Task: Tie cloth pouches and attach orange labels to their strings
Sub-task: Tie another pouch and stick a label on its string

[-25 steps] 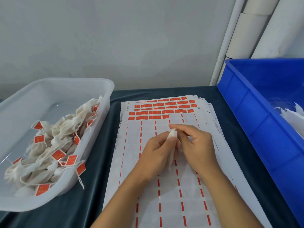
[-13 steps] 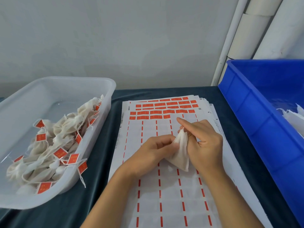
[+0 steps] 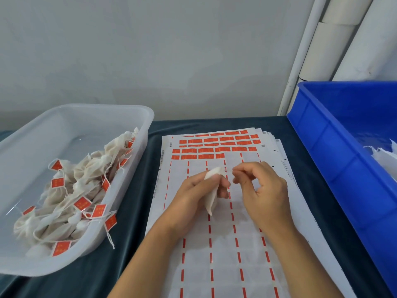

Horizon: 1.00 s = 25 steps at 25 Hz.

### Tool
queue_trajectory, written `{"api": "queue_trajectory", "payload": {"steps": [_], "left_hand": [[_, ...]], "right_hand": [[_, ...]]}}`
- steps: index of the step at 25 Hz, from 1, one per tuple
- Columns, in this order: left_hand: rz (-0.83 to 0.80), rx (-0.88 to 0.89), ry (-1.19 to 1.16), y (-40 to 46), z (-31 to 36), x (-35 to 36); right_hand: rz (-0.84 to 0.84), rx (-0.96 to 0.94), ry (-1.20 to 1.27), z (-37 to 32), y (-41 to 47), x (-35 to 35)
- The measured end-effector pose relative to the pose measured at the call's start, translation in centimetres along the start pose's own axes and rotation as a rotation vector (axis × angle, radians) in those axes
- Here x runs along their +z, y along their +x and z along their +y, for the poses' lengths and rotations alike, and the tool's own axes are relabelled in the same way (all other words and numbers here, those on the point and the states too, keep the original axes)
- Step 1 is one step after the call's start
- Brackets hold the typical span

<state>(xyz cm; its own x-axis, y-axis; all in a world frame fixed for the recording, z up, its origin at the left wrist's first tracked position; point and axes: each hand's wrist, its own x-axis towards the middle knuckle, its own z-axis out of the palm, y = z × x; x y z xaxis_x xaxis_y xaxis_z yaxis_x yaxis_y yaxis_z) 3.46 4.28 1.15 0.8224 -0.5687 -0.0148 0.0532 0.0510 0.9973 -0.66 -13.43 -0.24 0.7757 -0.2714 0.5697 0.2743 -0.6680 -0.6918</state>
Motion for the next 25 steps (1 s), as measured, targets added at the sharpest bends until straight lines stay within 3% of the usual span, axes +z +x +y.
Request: {"api": "queue_trajectory", "payload": {"steps": [4,8,14,18,22,25], "left_hand": [[0.05,0.009,-0.135,0.3,0.0,-0.1],[0.221,-0.012,0.103,0.6,0.0,1.1],[0.135,0.068,0.239,0.5,0.1,1.6],[0.061,0.064,0.304,0.3,0.0,1.5],[0.3,0.131,0.476,0.5,-0.6,2.0],[0.349,0.151,0.506,0.6,-0.9,2.4]], "right_hand": [[-0.088,0.005,-0.046,-0.4,-0.1,0.3],[-0.148,-0.044,-0.066,-0.5,-0.1,0.2],[-0.194,-0.159,-0.094,-0.8,0.1,0.4],[-0.277,-0.108,0.05,-0.9,0.0,0.4],[-0.238,-0.101,0.012,-0.9,-0.1,0.4],[-0.221,-0.08,-0.015,-1.0,-0.2,0.3]]}}
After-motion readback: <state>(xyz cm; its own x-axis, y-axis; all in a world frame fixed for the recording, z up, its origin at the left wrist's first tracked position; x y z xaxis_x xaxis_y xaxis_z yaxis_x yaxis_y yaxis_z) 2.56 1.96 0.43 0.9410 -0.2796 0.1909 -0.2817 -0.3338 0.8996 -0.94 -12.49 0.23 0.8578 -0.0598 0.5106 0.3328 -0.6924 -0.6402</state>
